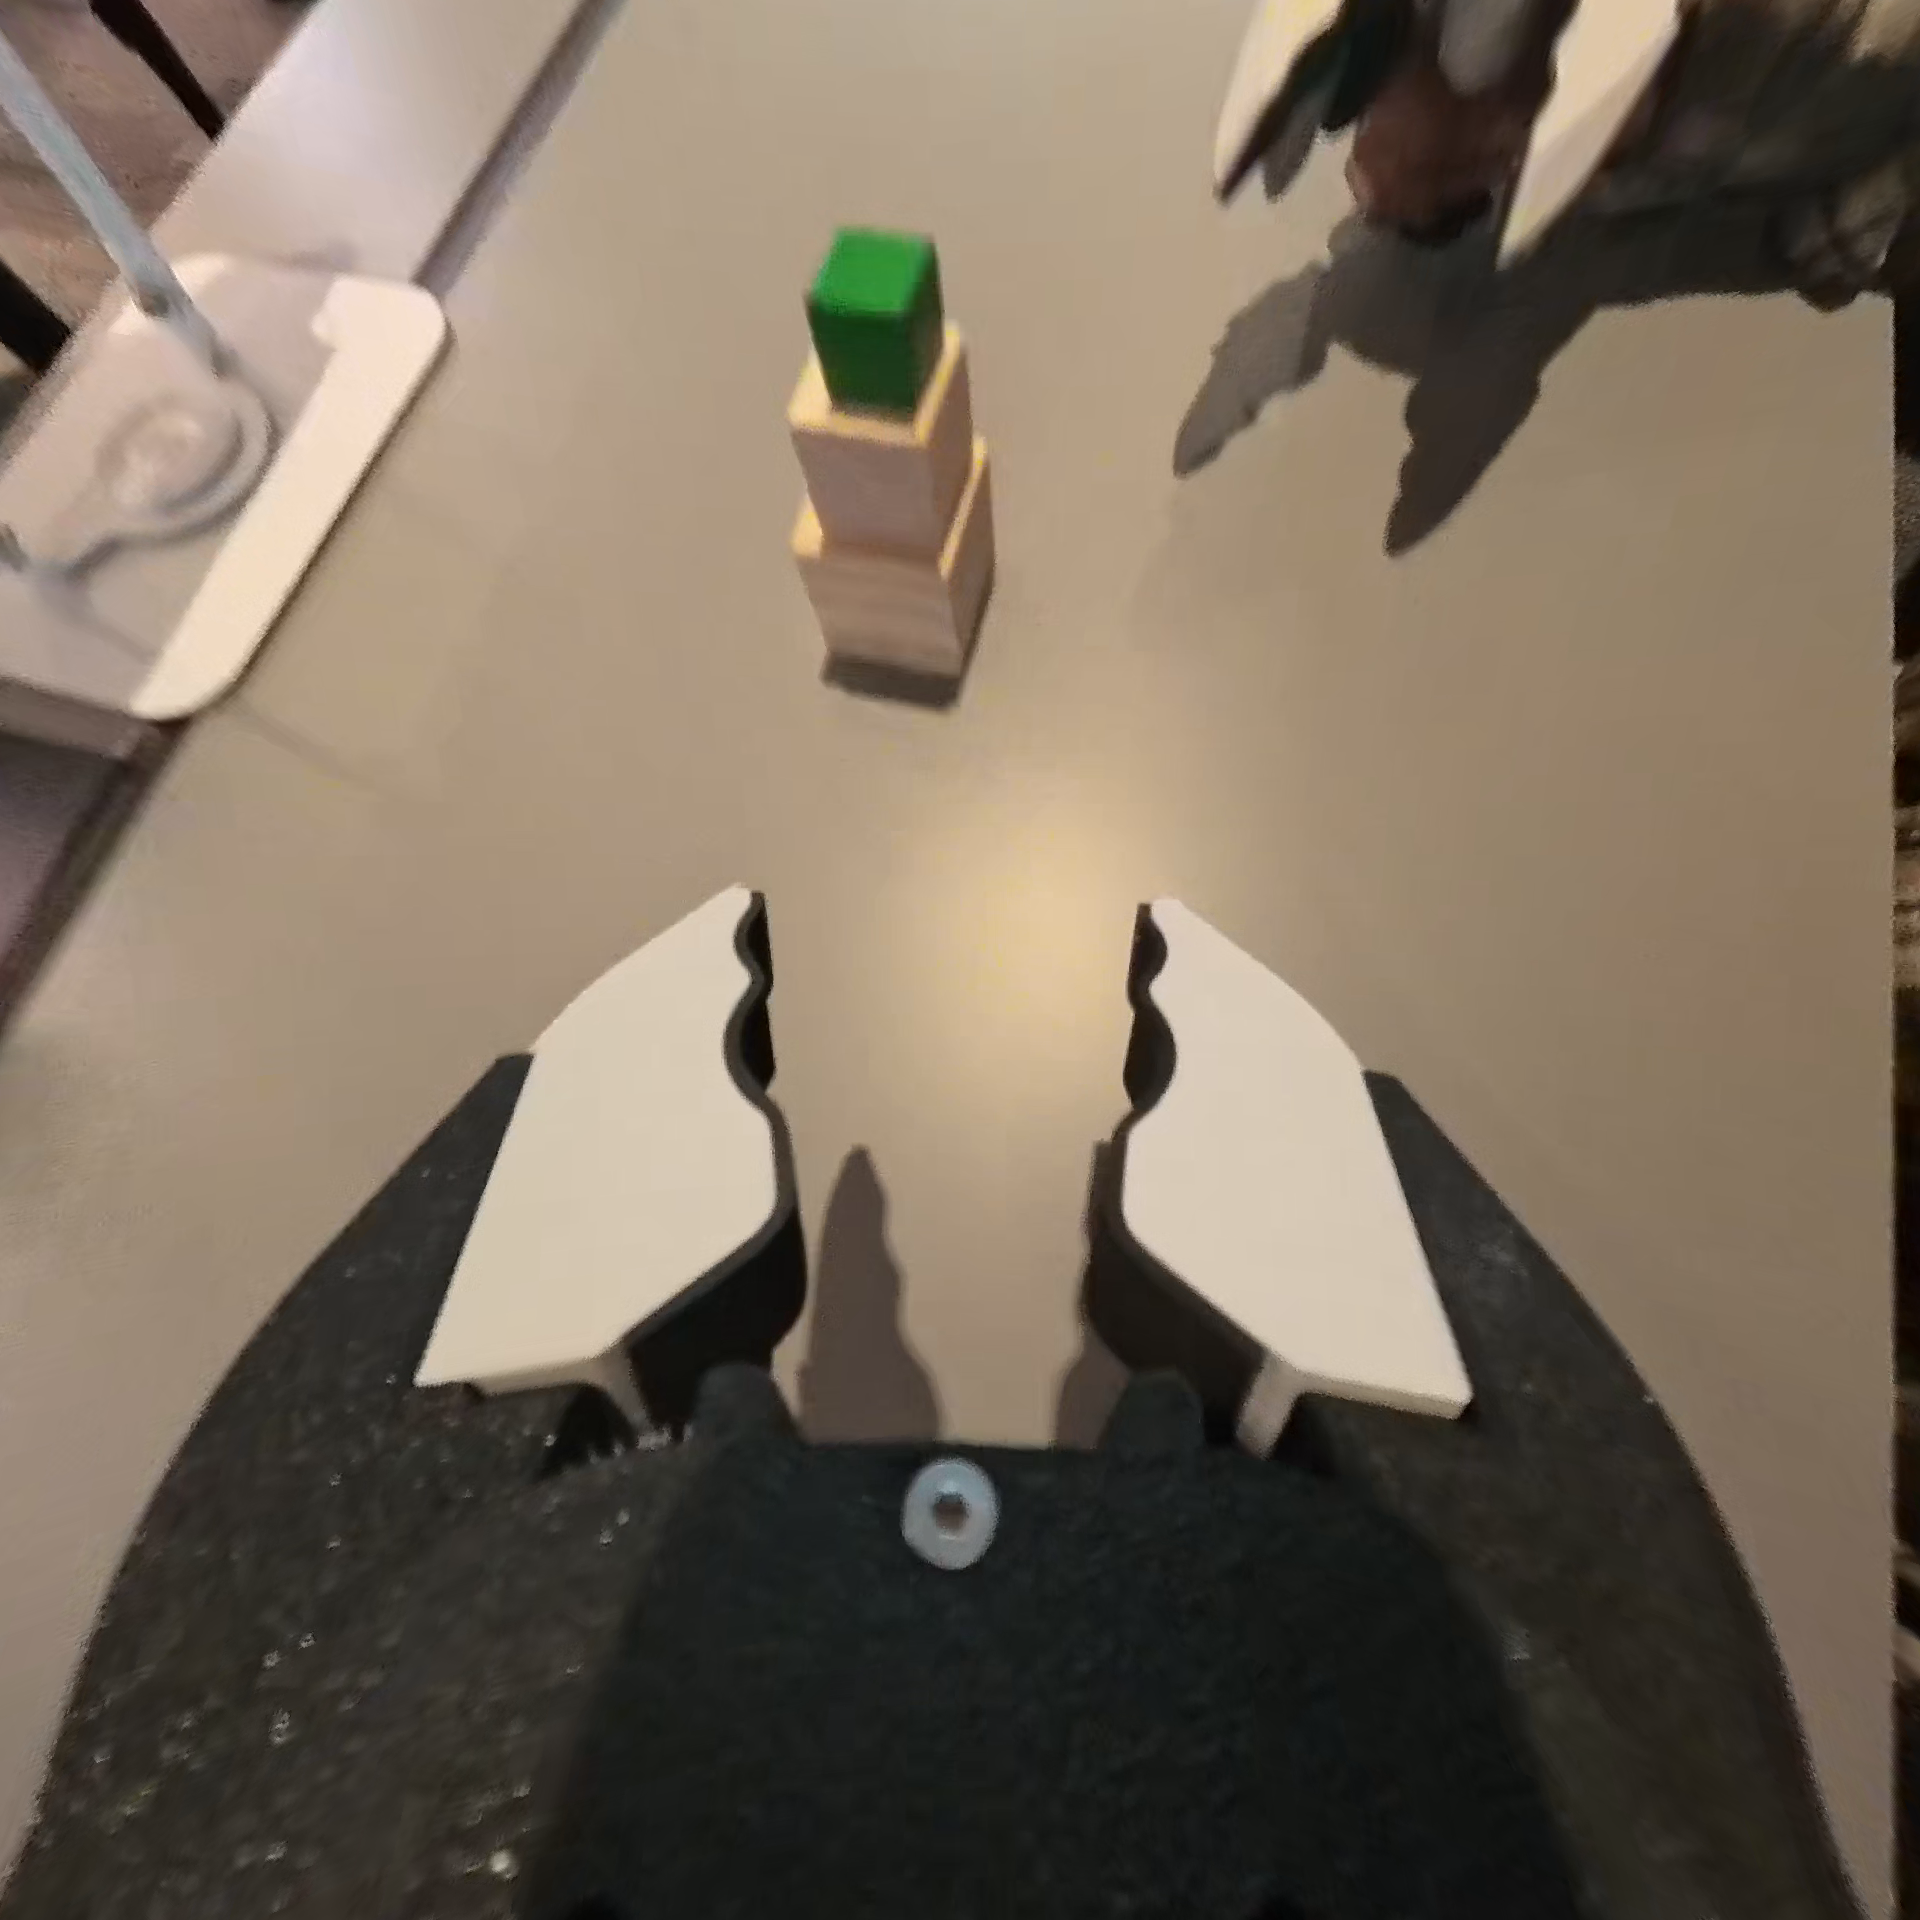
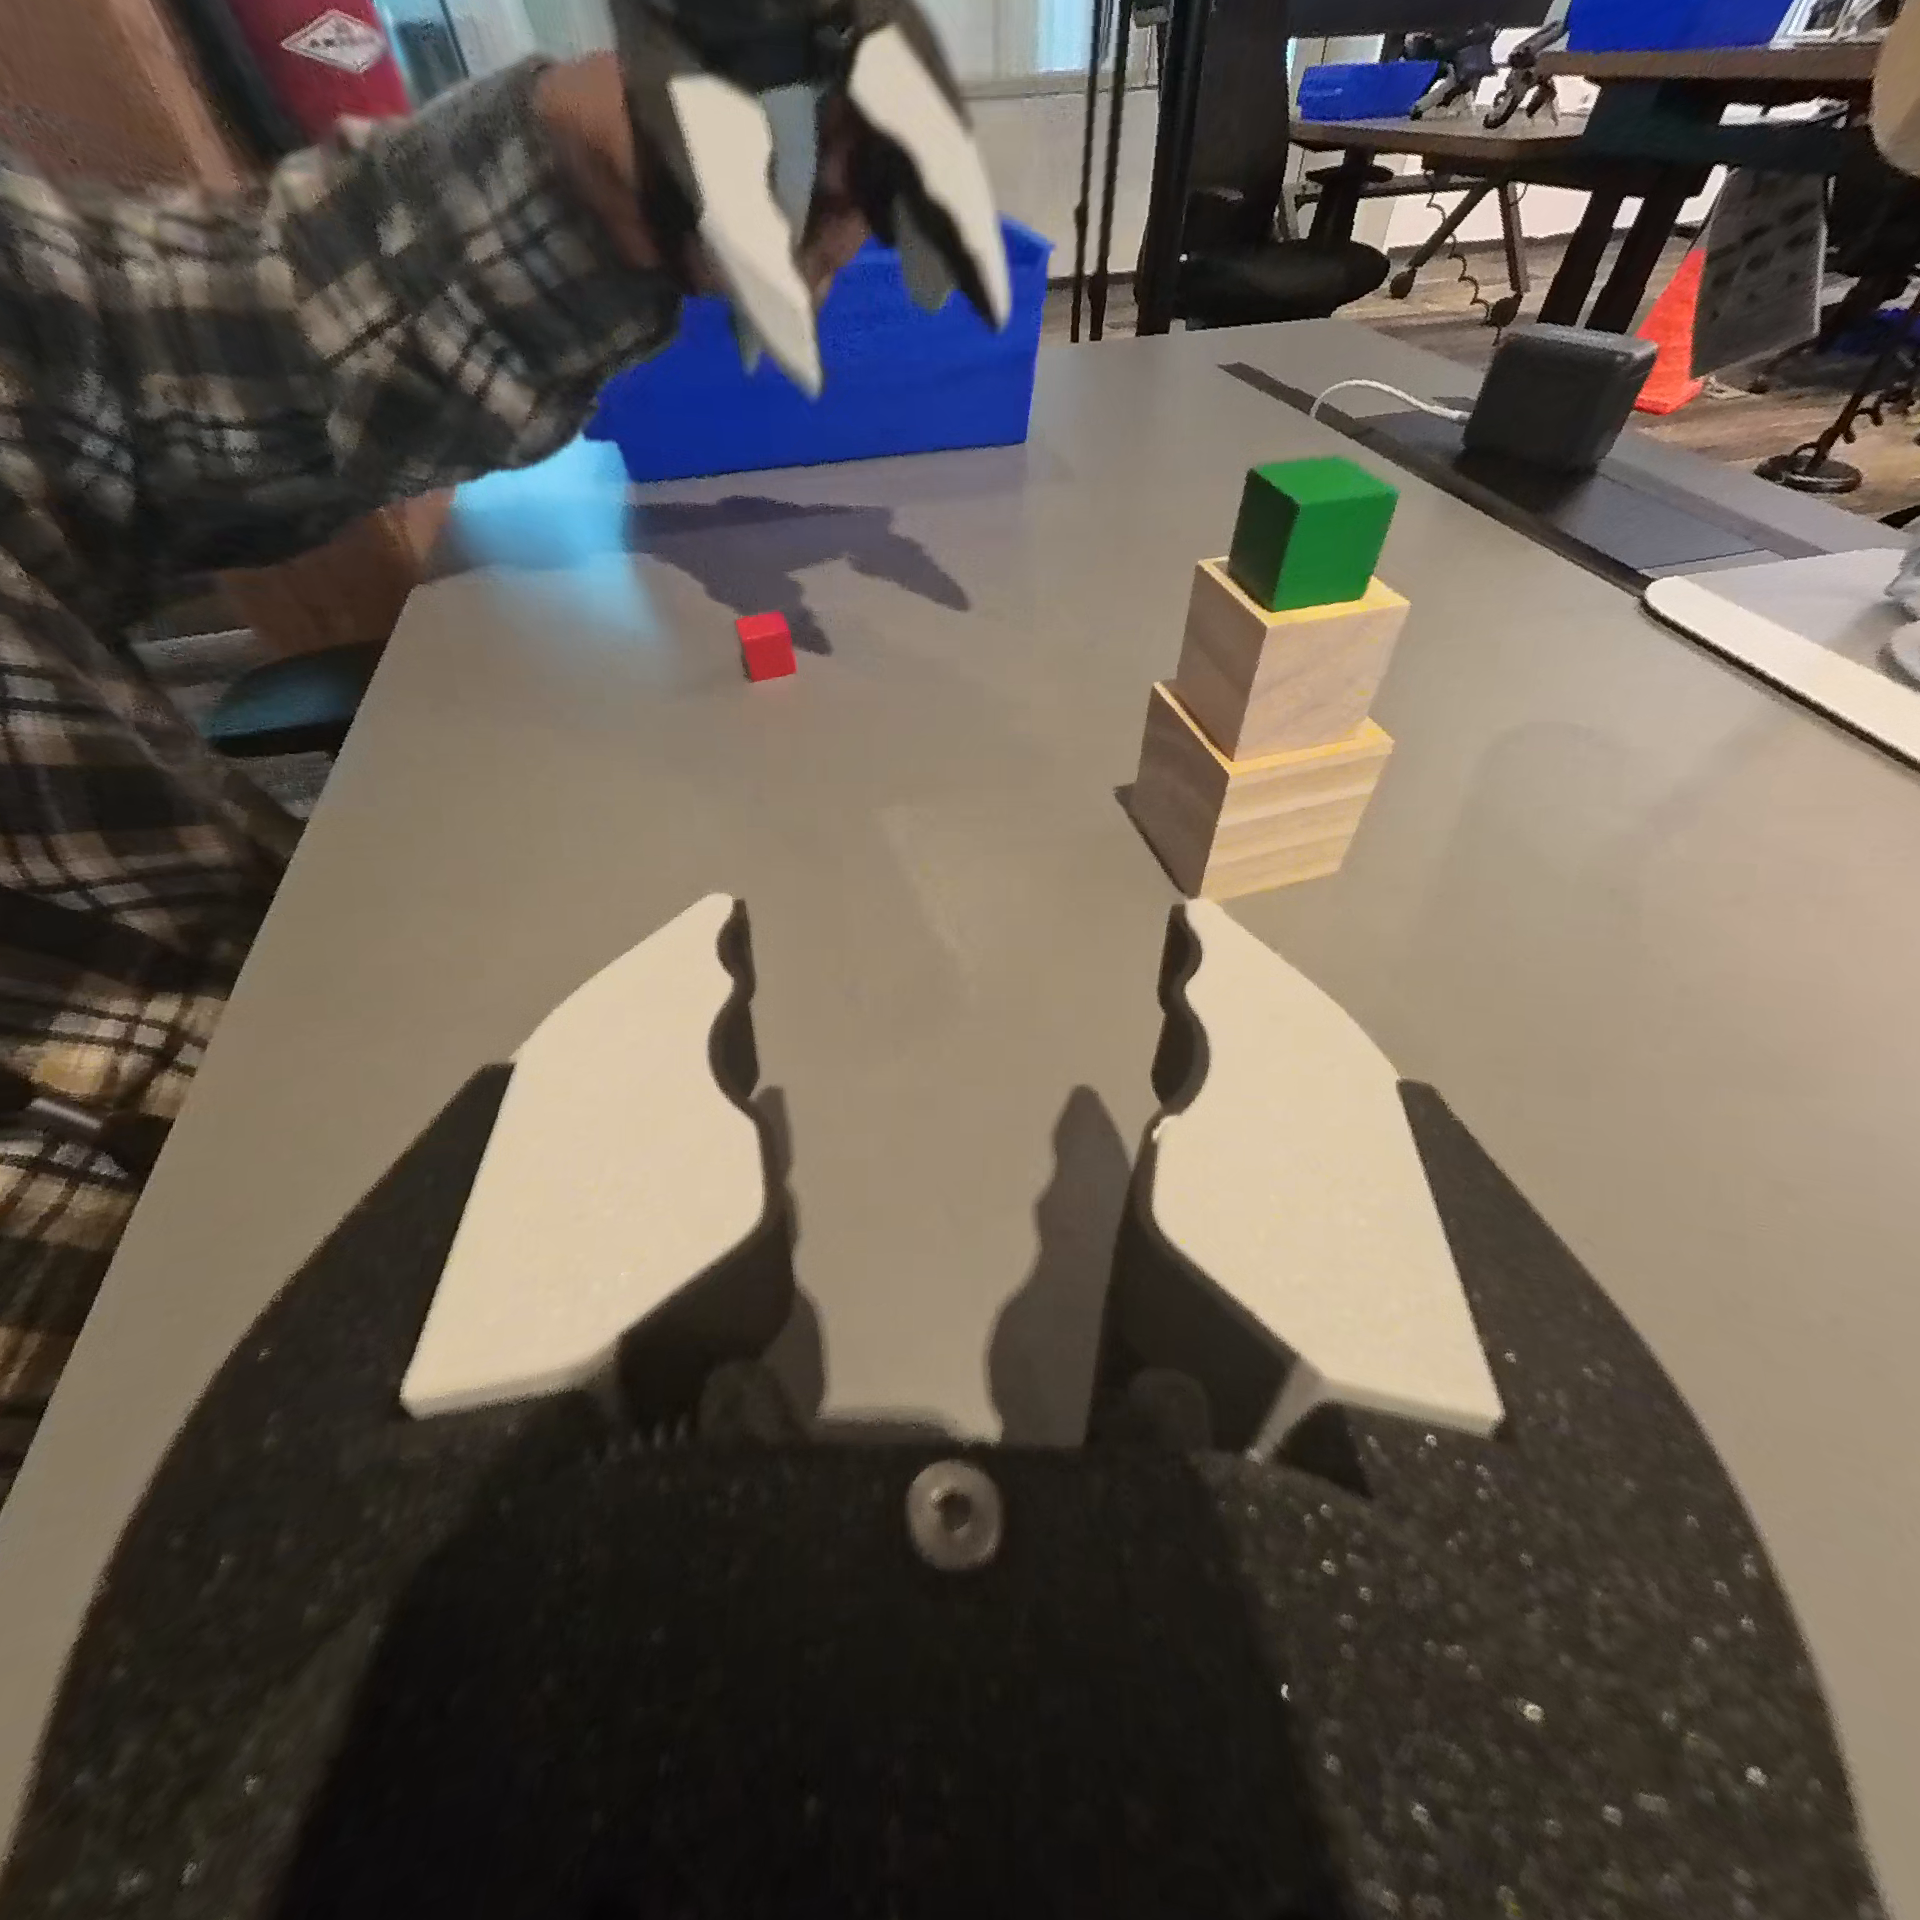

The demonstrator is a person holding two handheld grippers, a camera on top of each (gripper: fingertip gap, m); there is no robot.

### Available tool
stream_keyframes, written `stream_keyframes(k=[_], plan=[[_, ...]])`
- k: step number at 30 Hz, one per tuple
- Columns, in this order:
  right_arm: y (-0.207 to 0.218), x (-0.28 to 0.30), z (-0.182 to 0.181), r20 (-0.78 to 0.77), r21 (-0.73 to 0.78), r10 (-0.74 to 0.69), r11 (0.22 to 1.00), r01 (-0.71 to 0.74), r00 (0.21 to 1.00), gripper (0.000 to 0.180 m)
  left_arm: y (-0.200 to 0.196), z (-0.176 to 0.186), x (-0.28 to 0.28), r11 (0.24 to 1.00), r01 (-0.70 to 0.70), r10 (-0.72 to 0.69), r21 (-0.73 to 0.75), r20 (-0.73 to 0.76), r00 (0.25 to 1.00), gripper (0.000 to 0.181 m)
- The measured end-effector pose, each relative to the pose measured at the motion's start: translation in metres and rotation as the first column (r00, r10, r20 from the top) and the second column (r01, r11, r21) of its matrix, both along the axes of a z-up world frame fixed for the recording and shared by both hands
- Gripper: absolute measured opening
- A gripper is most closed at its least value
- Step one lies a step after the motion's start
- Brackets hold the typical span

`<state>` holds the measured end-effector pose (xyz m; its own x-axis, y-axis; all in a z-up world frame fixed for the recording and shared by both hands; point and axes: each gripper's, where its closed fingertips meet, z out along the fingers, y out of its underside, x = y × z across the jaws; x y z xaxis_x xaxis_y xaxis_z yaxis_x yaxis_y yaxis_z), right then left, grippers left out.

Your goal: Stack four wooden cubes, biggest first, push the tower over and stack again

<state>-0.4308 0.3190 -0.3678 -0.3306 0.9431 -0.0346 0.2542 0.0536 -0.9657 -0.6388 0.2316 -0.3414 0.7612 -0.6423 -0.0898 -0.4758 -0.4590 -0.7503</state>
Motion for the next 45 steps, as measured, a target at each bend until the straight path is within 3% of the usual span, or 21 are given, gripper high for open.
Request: stream_keyframes(k=[4,9,29,33,39,42,45], plan=[[-0.003,-0.002,-0.002,0.006,0.003,0.009,1.000,-0.009,1.000,0.074,-0.041,-0.046,0.003,0.998,-0.001,-0.001,-0.062,-0.038,0.999,0.064],[-0.008,-0.004,-0.001,-0.002,0.009,0.013,1.000,-0.013,1.000,0.072,-0.063,-0.080,0.016,0.988,0.071,-0.083,-0.138,-0.078,0.994,0.062],[-0.008,-0.004,0.000,-0.003,0.004,0.016,1.000,-0.016,1.000,0.069,-0.067,-0.105,0.025,0.958,0.126,-0.151,-0.257,-0.079,0.985,0.030],[-0.008,-0.005,-0.001,0.001,0.003,0.019,1.000,-0.019,1.000,0.068,-0.051,-0.085,0.023,0.971,0.089,-0.105,-0.223,-0.058,0.993,0.023],[-0.010,-0.007,-0.002,0.007,0.003,0.022,1.000,-0.022,1.000,0.067,0.017,0.004,0.024,0.994,-0.020,0.023,-0.107,0.028,0.999,0.023],[-0.009,-0.008,-0.003,0.017,0.004,0.018,1.000,-0.018,1.000,0.067,0.054,0.043,0.039,0.996,0.000,0.004,-0.086,0.047,0.999,0.023],[-0.009,-0.007,-0.002,0.012,0.003,0.017,1.000,-0.017,1.000,0.067,0.087,0.059,0.054,0.994,0.041,-0.039,-0.100,0.018,0.999,0.023]])
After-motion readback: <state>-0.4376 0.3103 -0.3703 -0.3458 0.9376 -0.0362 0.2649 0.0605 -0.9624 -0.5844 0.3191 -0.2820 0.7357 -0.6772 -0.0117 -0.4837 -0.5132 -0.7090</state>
